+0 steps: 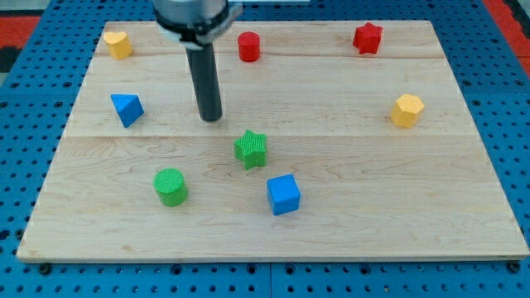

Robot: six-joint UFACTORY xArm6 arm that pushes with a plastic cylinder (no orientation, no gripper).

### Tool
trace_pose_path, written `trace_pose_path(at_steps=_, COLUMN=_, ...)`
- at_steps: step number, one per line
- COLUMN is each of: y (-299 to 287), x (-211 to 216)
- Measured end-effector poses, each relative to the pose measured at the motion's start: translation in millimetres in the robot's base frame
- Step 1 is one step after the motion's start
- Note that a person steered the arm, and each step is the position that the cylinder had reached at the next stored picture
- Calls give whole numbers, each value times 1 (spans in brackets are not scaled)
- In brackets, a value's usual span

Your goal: Move the green star parallel to the right of the green circle

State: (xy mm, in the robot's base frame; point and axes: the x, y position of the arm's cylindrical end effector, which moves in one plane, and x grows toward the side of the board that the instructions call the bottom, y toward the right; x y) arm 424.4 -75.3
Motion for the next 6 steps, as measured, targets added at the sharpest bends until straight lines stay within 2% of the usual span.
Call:
trace_pose_path(at_steps=1, y=6, x=28)
trace_pose_path(at_steps=2, y=121, x=58)
trace_pose_path(at_steps=3, y=202, x=77)
trace_pose_path(at_steps=6, y=215, x=82)
